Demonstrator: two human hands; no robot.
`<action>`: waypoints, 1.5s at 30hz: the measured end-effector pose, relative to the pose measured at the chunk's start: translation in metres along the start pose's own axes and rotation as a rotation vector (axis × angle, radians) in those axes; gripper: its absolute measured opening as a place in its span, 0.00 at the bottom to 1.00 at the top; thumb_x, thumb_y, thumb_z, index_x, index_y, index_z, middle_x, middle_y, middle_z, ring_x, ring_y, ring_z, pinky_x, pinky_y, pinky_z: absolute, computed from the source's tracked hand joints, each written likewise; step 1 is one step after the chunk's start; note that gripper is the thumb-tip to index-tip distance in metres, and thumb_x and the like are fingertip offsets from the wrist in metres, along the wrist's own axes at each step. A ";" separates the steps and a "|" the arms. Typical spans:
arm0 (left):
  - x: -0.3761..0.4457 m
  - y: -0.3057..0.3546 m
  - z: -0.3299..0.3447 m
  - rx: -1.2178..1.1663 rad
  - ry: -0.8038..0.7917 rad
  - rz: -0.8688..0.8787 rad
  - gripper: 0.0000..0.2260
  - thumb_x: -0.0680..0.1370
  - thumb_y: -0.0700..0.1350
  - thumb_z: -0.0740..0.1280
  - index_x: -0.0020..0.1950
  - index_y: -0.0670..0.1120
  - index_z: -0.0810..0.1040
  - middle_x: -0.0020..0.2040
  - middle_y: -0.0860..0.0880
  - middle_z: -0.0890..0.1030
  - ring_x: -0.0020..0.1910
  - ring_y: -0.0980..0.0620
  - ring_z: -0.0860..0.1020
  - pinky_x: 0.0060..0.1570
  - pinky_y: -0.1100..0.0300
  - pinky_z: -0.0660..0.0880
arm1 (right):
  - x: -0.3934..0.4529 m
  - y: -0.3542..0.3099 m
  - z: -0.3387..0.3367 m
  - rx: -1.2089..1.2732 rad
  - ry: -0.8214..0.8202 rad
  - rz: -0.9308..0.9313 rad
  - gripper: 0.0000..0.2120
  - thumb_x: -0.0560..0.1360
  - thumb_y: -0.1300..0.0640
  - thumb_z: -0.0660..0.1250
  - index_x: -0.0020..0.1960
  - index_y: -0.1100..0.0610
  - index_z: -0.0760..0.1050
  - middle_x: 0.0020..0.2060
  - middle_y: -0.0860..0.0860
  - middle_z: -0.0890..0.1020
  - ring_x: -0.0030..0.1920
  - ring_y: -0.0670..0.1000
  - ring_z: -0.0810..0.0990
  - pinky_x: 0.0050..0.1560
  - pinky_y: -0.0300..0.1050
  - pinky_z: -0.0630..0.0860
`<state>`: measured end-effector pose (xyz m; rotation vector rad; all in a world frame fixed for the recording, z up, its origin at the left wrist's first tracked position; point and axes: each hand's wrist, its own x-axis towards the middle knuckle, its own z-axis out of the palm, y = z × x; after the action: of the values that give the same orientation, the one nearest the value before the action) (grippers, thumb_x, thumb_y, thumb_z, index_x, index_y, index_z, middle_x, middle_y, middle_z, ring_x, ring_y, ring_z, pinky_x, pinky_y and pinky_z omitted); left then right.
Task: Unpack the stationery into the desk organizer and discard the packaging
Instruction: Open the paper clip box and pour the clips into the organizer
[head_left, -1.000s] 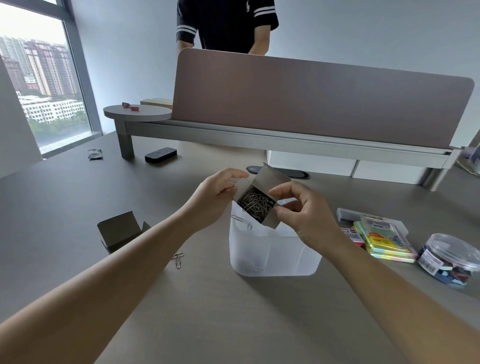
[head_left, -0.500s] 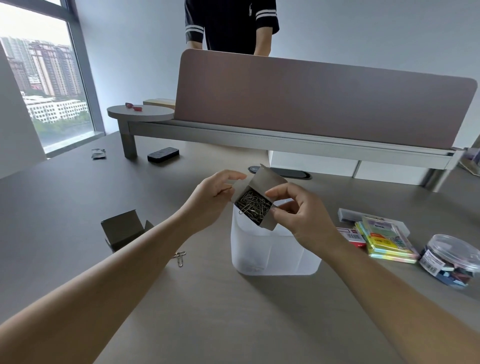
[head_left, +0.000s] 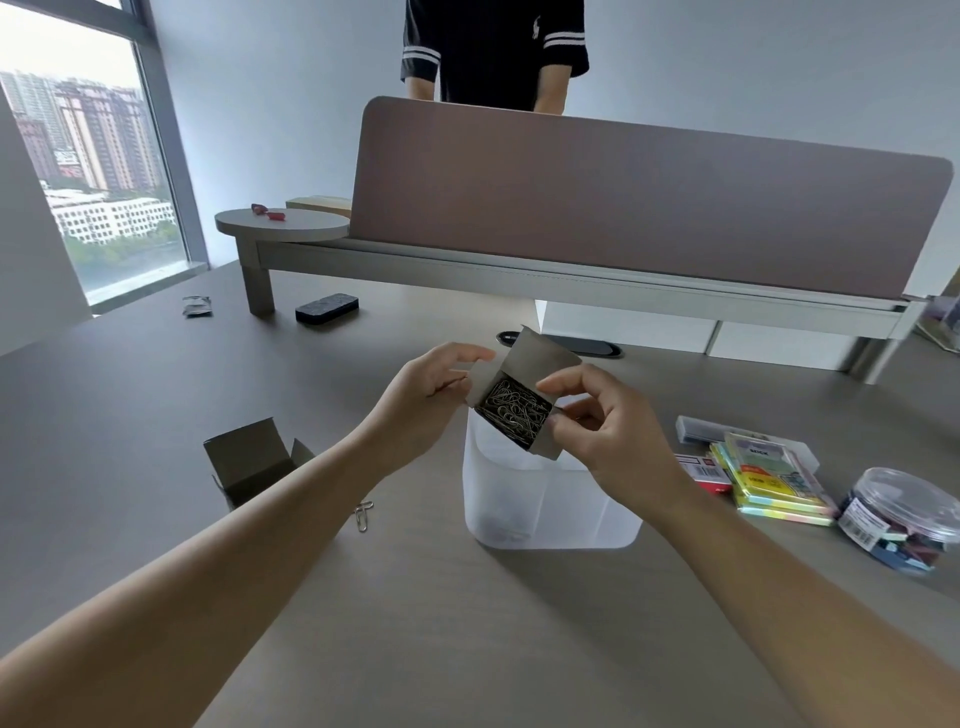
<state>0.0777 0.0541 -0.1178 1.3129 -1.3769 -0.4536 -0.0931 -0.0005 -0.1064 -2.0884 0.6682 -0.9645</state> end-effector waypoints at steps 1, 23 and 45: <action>-0.001 -0.001 0.000 -0.004 -0.002 0.000 0.16 0.76 0.30 0.56 0.51 0.50 0.73 0.41 0.54 0.78 0.33 0.67 0.76 0.40 0.75 0.69 | 0.000 0.000 0.000 0.003 0.002 -0.005 0.16 0.71 0.64 0.64 0.38 0.41 0.71 0.32 0.41 0.76 0.32 0.36 0.74 0.32 0.27 0.70; -0.004 -0.002 0.002 -0.006 -0.030 -0.031 0.21 0.74 0.28 0.55 0.46 0.54 0.74 0.42 0.53 0.80 0.36 0.67 0.78 0.45 0.72 0.72 | -0.002 0.000 0.000 0.070 0.005 0.006 0.07 0.63 0.54 0.65 0.37 0.42 0.73 0.31 0.42 0.76 0.31 0.38 0.74 0.33 0.28 0.70; -0.008 -0.002 0.000 -0.005 -0.007 -0.044 0.22 0.75 0.28 0.55 0.45 0.57 0.74 0.43 0.55 0.80 0.38 0.66 0.78 0.49 0.66 0.72 | -0.005 -0.002 0.001 0.055 -0.008 -0.029 0.17 0.69 0.67 0.66 0.37 0.44 0.72 0.35 0.44 0.76 0.33 0.36 0.73 0.34 0.25 0.70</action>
<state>0.0769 0.0608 -0.1229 1.3403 -1.3544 -0.4918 -0.0949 0.0051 -0.1074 -2.0581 0.6018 -0.9791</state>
